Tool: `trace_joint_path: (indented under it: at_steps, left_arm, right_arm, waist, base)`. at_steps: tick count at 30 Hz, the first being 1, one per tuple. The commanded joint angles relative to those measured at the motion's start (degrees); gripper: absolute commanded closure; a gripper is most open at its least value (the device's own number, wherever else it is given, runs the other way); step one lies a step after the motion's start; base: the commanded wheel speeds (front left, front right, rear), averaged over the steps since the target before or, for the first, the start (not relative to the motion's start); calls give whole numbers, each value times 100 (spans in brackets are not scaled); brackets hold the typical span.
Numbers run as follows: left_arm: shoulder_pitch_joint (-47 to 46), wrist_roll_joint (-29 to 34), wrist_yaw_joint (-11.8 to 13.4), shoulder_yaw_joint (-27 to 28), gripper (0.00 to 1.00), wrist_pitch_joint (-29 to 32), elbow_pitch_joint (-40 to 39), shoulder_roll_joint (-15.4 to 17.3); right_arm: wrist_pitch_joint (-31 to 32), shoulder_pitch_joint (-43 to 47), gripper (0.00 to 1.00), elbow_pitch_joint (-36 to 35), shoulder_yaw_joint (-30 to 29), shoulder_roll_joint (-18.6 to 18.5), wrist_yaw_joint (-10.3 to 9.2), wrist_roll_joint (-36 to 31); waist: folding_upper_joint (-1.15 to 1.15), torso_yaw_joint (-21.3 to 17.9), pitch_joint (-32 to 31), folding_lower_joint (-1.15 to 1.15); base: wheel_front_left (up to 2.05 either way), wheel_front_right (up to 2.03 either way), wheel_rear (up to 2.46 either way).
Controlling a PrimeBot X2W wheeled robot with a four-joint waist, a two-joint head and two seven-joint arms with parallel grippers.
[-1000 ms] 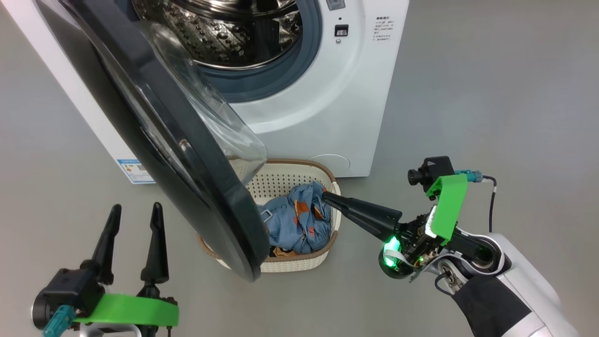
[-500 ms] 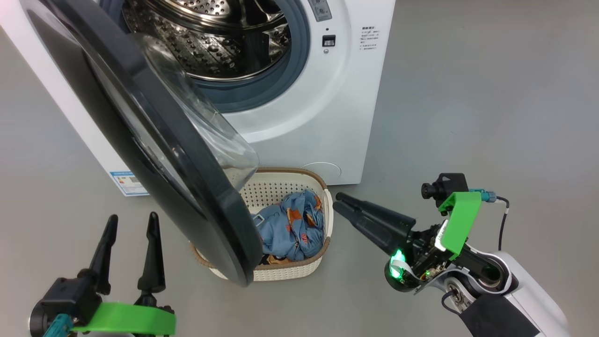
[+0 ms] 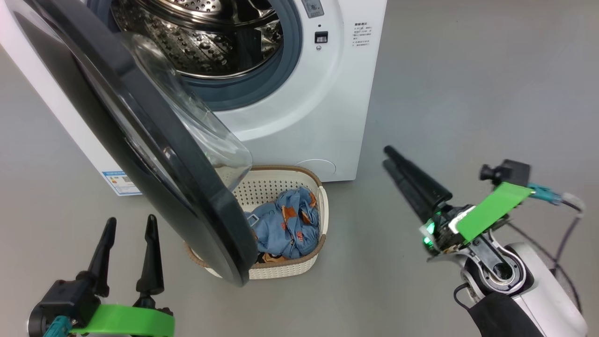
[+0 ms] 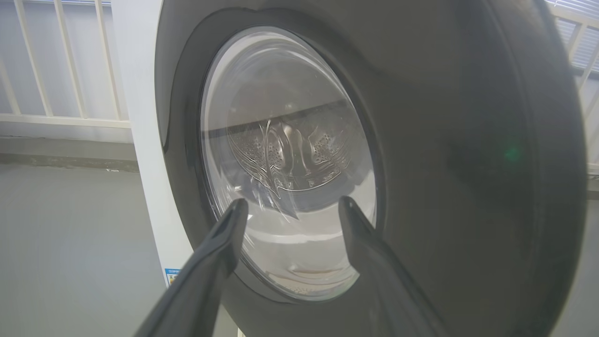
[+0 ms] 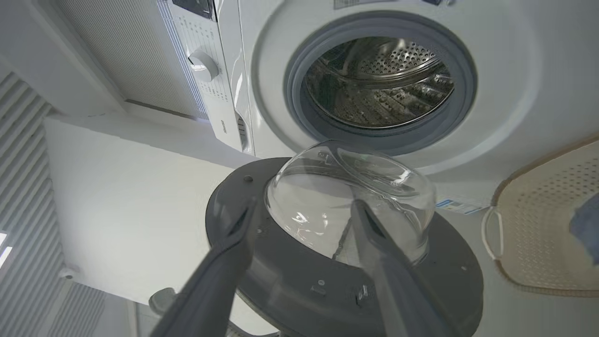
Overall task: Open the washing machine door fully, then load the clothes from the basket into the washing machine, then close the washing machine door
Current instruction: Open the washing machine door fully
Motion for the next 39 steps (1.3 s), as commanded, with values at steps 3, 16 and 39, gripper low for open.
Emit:
trace_joint_path:
  at_steps: [3,16,39]
  left_arm:
    - [-123,12,-9,185,0,-31,-131,94]
    - [-147,-30,-9,164,0,-31,-61,92]
    - [5,-71,-9,176,0,-31,-168,91]
  right_arm:
    - [-893,4,0,-42,-95,86,10,-856]
    - [-3196,-208,0,582,332,-238,10,-3607]
    - [-3364,1727,0,-951,-1709,768,10,-8737]
  waist:
    - [0,-2,4,0]
    - [0,-33,-6,0]
    - [0,-61,-106,0]
  base:
    - [0,0,0]
    - [0,0,0]
    - [0,0,0]
